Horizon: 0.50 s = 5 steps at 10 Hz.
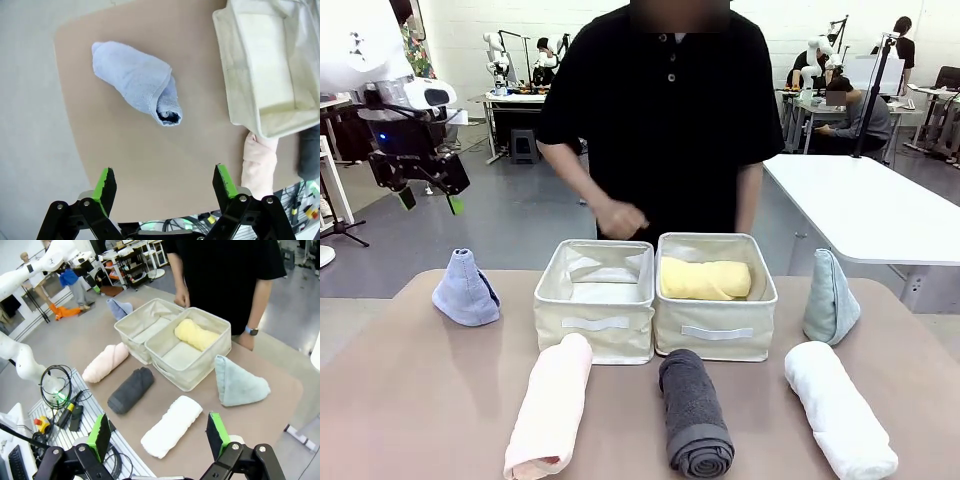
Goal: Sort the towels based on their folding style.
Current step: Pick up one triangle-folded towel and place it in the left Fabric basket.
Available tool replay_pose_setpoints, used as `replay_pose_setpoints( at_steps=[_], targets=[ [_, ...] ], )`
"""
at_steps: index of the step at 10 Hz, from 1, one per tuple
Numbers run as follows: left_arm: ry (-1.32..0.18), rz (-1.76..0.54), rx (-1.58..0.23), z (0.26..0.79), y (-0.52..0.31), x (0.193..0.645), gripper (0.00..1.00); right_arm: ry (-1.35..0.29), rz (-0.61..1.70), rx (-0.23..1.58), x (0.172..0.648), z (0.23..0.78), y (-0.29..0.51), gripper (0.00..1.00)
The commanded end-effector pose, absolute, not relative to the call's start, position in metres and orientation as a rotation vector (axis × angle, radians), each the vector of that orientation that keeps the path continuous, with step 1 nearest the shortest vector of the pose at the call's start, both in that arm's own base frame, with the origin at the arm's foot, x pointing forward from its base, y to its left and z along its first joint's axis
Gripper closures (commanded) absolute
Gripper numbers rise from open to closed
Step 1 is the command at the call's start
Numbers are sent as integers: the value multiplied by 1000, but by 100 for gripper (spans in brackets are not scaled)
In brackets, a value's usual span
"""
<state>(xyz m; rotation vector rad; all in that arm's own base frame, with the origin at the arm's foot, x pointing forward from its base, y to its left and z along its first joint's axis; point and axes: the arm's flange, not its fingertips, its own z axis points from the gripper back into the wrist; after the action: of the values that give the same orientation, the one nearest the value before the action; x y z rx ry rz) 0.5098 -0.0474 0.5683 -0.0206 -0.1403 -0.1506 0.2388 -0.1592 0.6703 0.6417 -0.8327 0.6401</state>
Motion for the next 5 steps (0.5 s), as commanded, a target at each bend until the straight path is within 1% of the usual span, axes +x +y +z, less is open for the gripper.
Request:
replay_pose_setpoints(
  at_steps=[1, 3, 5],
  targets=[
    [-111, -12, -19, 555, -62, 518, 0, -826, 640, 646, 241, 671, -159, 0],
    [-96, 148, -20, 536, -71, 530, 0, -826, 640, 646, 241, 671, -159, 0],
    [-32, 274, 11, 512, -75, 548, 0, -826, 640, 646, 241, 671, -159, 0]
  ],
)
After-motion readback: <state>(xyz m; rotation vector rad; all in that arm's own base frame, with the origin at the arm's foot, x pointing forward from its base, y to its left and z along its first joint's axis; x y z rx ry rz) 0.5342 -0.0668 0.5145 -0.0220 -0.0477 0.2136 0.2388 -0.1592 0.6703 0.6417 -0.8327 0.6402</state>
